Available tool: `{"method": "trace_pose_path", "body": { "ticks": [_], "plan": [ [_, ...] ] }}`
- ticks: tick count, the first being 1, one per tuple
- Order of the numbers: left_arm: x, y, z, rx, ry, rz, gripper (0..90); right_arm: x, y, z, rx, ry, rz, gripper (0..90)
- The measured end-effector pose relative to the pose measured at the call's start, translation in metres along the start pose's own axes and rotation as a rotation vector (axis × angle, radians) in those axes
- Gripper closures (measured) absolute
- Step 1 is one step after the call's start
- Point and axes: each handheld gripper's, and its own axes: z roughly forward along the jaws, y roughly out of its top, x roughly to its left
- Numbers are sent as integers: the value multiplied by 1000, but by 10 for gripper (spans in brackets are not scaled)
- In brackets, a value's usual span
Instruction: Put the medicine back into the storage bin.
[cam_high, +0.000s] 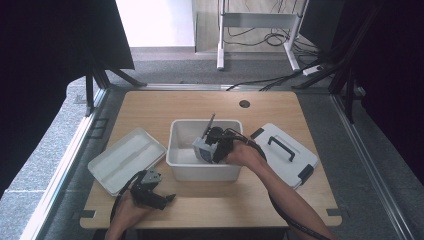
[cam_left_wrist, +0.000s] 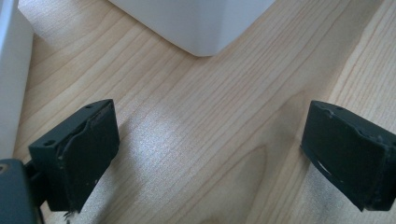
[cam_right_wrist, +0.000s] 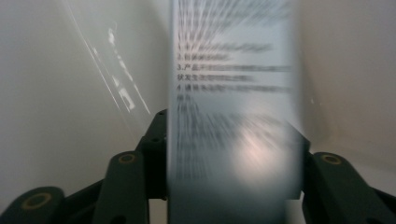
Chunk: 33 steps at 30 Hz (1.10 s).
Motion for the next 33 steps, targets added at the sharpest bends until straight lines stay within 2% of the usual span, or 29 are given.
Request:
{"method": "trace_pose_path", "body": {
  "ticks": [6,13,18,24,30,31,33],
  "plan": [
    [0,0,1,8,8,-8,23,-2,-2,-15,-59,20,18,470],
    [0,1,1,14,20,-22,0,-5,-15,-41,-154,26,27,384],
    [-1,0,1,10,22,-29,0,-5,-29,-59,-240,15,41,294],
    [-1,0,1,10,21,-29,0,-3,-48,-72,-321,4,59,145],
    [0,1,1,9,21,-30,0,1,-70,-81,-399,-22,88,91],
    [0,1,1,9,21,-30,0,1,-74,-82,-416,0,85,91],
    [0,1,1,11,21,-28,0,4,-82,-84,-442,5,91,75]
  ]
}}
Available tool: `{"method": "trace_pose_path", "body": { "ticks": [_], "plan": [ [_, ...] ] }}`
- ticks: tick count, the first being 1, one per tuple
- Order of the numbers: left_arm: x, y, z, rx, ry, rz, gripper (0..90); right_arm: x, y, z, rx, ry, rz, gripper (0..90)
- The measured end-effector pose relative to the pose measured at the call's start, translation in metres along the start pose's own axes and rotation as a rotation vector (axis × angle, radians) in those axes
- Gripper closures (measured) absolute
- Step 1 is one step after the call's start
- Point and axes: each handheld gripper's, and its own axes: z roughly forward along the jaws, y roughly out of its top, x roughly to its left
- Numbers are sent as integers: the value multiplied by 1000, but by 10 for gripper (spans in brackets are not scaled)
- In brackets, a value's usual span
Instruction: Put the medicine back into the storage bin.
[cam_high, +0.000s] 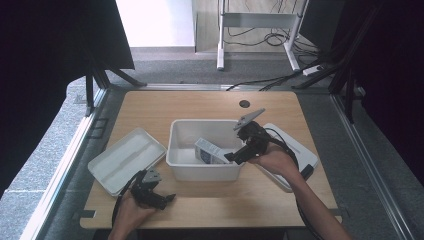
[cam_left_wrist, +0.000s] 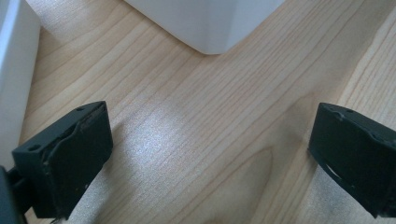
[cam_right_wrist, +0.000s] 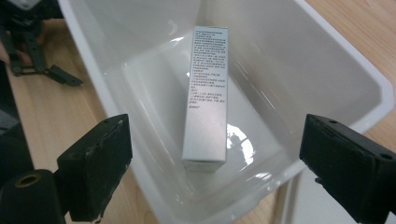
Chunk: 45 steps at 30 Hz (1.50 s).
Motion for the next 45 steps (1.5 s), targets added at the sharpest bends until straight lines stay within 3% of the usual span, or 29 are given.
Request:
{"method": "trace_pose_path", "body": {
  "ticks": [10,21,33,45],
  "plan": [
    [0,0,0,1,0,1,0,5,-37,-18,-65,-17,10,23],
    [0,0,0,-1,-1,-1,0,8,-78,-12,-107,-47,48,9],
    [-1,0,0,0,7,-4,0,15,-117,26,-121,-75,95,18],
    [-1,0,0,0,9,-6,0,22,-152,68,-75,-93,120,18]
  ]
}}
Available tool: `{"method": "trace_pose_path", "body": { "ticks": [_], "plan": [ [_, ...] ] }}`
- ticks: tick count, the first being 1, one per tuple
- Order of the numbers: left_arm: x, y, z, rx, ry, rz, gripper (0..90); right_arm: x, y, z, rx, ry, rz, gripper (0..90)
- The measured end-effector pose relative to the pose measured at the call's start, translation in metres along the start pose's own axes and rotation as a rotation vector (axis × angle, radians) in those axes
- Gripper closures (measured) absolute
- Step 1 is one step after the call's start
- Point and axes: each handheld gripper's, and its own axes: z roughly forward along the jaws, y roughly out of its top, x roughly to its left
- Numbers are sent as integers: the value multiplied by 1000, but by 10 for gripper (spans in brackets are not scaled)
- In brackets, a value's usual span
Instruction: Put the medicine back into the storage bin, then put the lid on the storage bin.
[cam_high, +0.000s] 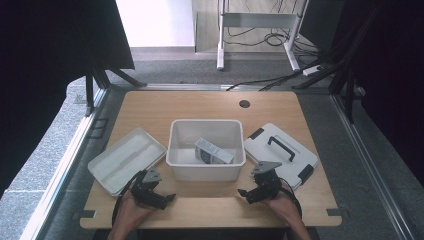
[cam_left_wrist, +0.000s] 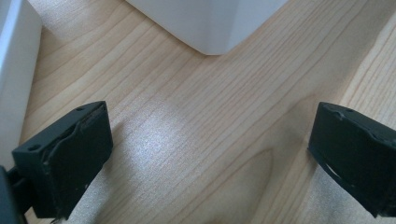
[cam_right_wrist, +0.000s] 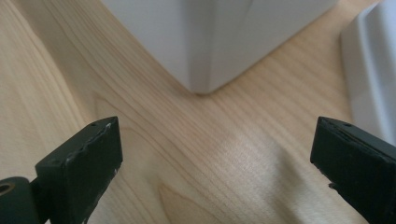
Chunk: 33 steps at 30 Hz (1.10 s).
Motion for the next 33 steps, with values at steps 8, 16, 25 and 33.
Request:
{"method": "trace_pose_path", "body": {
  "ticks": [8,16,25,33],
  "plan": [
    [0,0,0,0,-1,0,0,3,-10,8,-15,-10,-5,0],
    [4,6,-7,0,-21,-13,3,4,-10,9,-14,-13,-6,0],
    [21,23,-28,73,3,11,11,3,-10,9,-14,-13,-7,0],
    [52,42,-51,147,43,21,81,3,-10,9,-14,-13,-7,0]
  ]
}}
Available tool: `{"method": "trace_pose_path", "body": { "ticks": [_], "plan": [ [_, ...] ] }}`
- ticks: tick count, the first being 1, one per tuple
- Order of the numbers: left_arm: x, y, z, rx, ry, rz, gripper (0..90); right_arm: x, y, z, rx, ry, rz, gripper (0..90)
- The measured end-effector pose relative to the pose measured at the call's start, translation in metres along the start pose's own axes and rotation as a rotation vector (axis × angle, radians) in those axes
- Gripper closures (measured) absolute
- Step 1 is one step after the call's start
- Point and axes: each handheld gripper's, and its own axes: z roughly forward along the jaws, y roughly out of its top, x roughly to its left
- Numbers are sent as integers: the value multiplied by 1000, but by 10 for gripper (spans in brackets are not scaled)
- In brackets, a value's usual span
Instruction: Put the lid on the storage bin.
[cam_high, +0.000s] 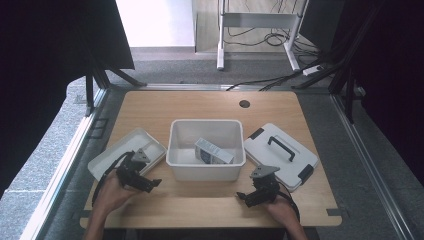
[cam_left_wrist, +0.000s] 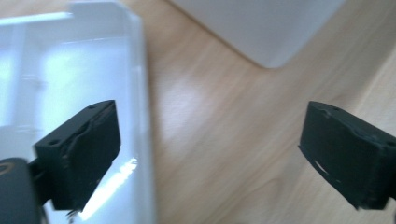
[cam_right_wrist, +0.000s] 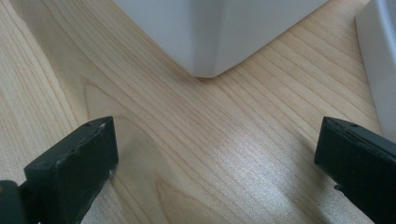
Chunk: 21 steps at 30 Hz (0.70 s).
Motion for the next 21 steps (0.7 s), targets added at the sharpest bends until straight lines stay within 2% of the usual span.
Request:
{"method": "trace_pose_path", "body": {
  "ticks": [3,5,11,15,17,21],
  "plan": [
    [16,5,-9,10,7,-15,142,0,0,0,0,0,0,0],
    [27,7,-13,24,19,-24,148,0,0,0,0,0,0,0],
    [59,14,-19,96,63,-43,196,0,0,0,0,0,1,0],
    [79,15,-13,149,72,-54,255,0,0,0,1,0,1,0],
    [86,14,-6,182,70,-55,331,0,0,0,0,0,1,0],
    [97,12,8,280,64,-60,447,0,0,0,0,0,0,0]
  ]
}}
